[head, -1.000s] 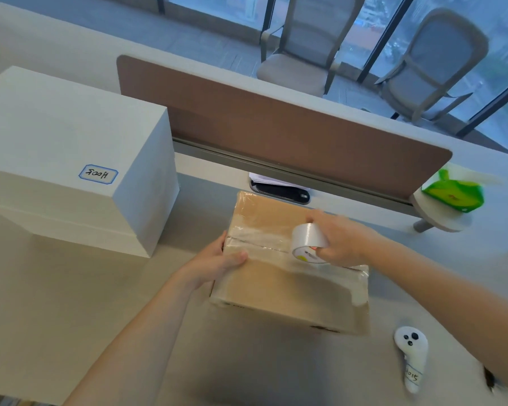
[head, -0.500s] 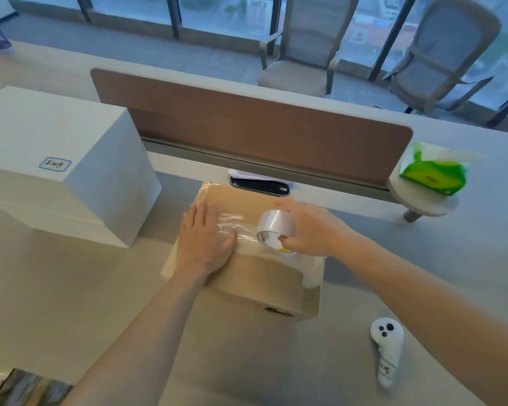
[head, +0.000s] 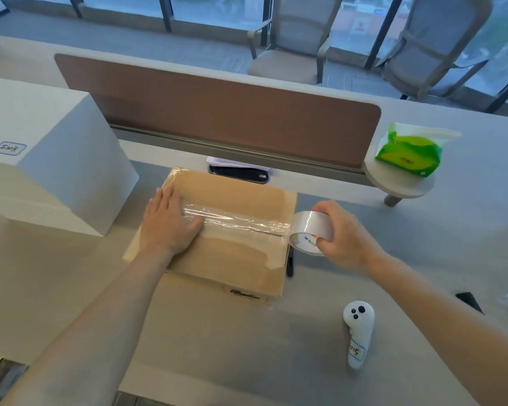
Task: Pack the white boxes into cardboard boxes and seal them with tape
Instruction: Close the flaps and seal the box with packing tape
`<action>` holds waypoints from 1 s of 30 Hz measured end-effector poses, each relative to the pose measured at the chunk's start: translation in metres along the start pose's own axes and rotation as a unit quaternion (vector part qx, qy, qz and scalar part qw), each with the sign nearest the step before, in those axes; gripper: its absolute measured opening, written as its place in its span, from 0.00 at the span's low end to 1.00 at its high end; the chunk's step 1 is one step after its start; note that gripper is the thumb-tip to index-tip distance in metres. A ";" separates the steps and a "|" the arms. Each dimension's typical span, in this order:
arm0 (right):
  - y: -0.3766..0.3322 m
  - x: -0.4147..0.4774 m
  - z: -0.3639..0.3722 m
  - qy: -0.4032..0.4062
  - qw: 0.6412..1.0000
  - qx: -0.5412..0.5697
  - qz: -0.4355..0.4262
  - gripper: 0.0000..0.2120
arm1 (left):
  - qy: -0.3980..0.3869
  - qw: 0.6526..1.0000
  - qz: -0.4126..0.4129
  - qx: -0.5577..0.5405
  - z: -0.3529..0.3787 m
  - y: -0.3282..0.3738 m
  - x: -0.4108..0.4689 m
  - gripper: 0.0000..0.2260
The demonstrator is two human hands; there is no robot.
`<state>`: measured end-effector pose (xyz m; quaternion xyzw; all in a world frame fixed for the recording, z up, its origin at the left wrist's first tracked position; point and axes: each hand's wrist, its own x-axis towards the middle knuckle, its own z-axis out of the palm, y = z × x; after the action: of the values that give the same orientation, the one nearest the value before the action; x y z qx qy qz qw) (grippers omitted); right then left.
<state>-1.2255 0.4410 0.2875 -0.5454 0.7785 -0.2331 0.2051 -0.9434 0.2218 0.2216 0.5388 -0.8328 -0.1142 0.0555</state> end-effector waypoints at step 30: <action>0.021 -0.007 0.081 0.235 0.954 0.139 0.125 0.24 | -0.037 0.993 0.108 0.027 -0.004 -0.006 -0.004 0.41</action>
<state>-1.1928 0.4428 0.2104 -0.3394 0.8265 -0.4335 0.1175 -0.9354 0.2221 0.2245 0.4423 -0.8904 -0.1051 0.0219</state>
